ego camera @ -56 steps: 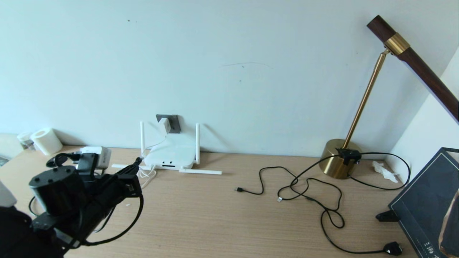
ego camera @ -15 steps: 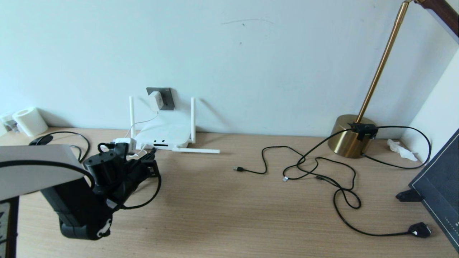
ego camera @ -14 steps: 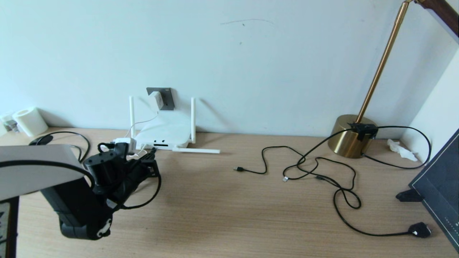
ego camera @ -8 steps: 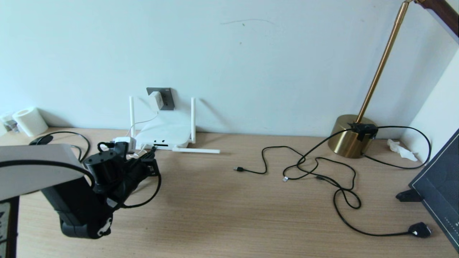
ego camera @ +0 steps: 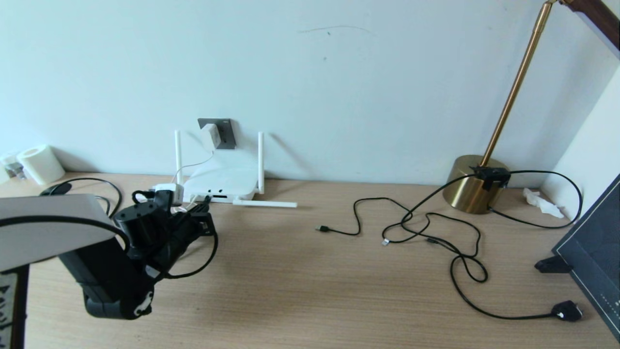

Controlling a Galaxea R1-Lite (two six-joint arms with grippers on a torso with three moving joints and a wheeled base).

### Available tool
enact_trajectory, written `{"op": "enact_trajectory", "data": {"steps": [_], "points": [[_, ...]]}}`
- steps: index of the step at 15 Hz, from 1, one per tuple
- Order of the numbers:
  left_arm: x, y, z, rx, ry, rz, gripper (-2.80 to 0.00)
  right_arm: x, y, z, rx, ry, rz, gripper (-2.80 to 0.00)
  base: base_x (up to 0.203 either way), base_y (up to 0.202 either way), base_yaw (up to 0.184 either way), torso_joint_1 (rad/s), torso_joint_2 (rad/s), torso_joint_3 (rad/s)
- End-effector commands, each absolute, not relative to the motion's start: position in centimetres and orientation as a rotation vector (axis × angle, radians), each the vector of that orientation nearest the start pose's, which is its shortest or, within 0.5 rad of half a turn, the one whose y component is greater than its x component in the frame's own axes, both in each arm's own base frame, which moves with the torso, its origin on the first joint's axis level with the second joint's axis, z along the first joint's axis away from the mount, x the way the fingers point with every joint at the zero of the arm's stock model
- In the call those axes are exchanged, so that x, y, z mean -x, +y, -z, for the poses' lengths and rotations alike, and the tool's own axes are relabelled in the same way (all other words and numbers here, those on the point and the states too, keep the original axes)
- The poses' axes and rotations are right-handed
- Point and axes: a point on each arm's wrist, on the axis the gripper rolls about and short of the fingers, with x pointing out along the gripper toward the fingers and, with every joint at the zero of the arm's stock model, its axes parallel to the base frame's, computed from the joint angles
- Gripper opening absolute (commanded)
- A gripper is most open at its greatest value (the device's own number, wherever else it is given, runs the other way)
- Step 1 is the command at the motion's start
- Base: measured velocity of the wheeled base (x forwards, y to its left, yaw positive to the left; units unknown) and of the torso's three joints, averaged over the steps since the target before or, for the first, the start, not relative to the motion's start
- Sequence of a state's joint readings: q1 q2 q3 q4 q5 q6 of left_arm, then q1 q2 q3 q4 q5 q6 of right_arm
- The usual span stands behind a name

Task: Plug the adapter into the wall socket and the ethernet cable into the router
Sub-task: Align cable and router interface

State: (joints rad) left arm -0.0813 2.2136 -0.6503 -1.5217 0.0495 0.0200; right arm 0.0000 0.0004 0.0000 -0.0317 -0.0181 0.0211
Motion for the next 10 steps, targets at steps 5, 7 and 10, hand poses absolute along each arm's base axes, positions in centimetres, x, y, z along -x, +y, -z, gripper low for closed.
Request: {"op": "enact_trajectory", "data": {"steps": [5,7,10], "points": [[-36.19,-2.73,-5.87,-0.008,0.036,0.032,-2.80,2.20,-0.04,-7.58,-0.022,-0.022,0.018,0.00,0.000,0.000,0.000,0.000,0.00,0.000],[-36.26,-2.76,-5.83,-0.008,0.036,0.041,-2.80,2.20,-0.04,-7.58,-0.022,-0.022,0.018,0.00,0.000,0.000,0.000,0.000,0.00,0.000],[-36.45,-2.71,-5.45,-0.008,0.043,0.043,-2.80,2.20,-0.04,-7.58,-0.022,-0.022,0.018,0.00,0.000,0.000,0.000,0.000,0.00,0.000]]}}
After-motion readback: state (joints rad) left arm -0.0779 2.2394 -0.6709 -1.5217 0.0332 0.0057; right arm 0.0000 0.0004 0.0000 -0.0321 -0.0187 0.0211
